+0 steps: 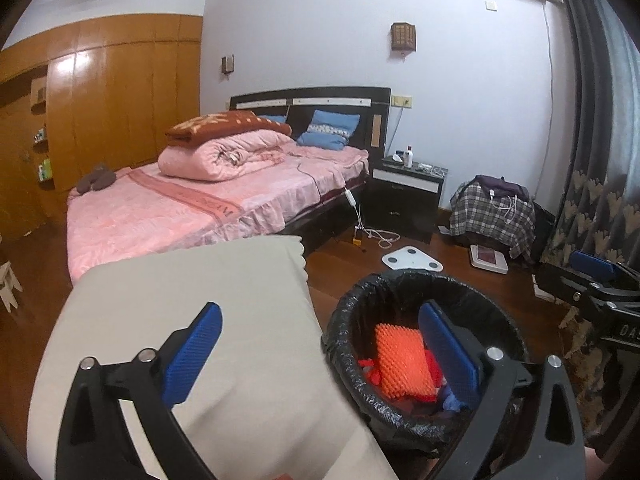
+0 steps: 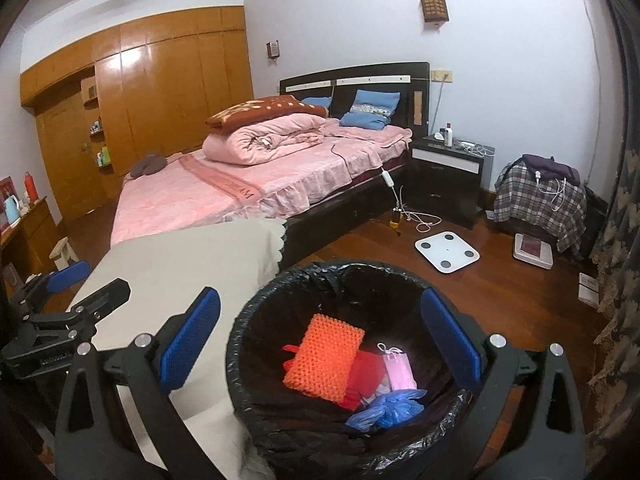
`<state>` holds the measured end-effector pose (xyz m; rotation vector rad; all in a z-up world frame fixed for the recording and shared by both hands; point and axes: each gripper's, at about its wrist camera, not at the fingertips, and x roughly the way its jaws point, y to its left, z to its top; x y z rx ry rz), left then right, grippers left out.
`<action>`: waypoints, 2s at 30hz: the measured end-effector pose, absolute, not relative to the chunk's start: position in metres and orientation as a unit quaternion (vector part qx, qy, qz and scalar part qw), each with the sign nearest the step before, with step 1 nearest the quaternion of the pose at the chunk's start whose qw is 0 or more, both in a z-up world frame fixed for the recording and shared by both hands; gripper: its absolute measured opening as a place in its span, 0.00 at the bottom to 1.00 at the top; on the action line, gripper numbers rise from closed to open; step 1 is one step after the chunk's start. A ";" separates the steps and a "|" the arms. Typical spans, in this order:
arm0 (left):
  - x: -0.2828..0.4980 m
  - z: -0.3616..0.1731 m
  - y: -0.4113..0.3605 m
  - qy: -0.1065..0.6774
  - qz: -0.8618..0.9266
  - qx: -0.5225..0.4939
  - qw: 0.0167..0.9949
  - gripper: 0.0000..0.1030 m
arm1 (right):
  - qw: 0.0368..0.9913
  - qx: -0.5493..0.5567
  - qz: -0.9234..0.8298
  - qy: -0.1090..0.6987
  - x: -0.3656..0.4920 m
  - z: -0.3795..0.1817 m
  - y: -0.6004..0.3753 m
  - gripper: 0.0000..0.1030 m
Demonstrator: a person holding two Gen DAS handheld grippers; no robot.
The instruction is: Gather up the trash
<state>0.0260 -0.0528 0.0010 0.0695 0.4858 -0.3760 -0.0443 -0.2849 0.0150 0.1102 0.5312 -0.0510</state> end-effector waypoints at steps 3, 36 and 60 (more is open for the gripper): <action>0.021 0.007 -0.051 0.231 -0.183 0.034 0.955 0.94 | 0.964 0.051 -0.020 0.260 -0.046 0.020 -0.280 0.95; -0.004 0.026 -0.037 0.203 -0.174 0.027 0.963 0.94 | 0.968 0.038 -0.005 0.247 -0.055 0.033 -0.258 0.95; -0.003 0.026 -0.035 0.204 -0.173 0.026 0.963 0.94 | 0.968 0.038 -0.004 0.248 -0.055 0.033 -0.256 0.95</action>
